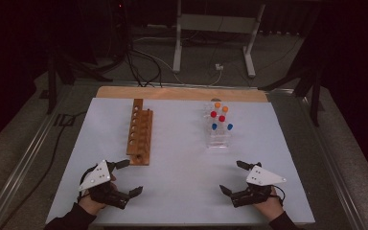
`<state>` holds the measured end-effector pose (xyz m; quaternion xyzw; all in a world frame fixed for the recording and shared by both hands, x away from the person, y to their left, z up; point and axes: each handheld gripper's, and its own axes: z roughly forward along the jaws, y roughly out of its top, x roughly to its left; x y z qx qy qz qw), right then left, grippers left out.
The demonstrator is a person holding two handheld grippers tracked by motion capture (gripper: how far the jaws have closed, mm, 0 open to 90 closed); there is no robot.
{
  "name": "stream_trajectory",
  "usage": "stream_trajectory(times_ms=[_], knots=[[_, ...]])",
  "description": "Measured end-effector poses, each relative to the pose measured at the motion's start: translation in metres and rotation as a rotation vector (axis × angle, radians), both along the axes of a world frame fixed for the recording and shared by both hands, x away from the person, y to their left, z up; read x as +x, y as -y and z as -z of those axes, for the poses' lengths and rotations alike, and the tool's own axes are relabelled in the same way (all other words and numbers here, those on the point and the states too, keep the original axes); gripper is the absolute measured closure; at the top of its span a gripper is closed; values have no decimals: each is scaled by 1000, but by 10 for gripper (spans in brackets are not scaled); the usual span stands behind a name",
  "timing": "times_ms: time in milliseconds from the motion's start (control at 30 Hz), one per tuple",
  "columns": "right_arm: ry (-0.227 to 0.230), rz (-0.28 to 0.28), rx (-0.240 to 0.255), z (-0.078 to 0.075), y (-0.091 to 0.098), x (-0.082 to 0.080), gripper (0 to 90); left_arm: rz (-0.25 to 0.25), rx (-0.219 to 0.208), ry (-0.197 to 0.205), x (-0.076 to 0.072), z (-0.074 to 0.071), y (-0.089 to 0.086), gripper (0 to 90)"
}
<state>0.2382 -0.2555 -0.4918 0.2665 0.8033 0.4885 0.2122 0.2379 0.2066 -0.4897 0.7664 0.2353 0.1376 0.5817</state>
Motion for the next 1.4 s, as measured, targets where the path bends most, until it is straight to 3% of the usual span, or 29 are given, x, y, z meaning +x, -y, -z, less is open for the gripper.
stream_trajectory(times_ms=[700, 967, 1400], knots=[[-23, -15, -72, 1, -8, -1, 0, 6, 5, -3, 0, 0, 0, 6], [-50, -38, -58, -4, -10, -2, 0, 3, 1, -3, 0, 0, 1, 6], [-38, -56, -2, -34, -20, -5, 0, 3, 7, 2, -1, 0, 1, 6]])
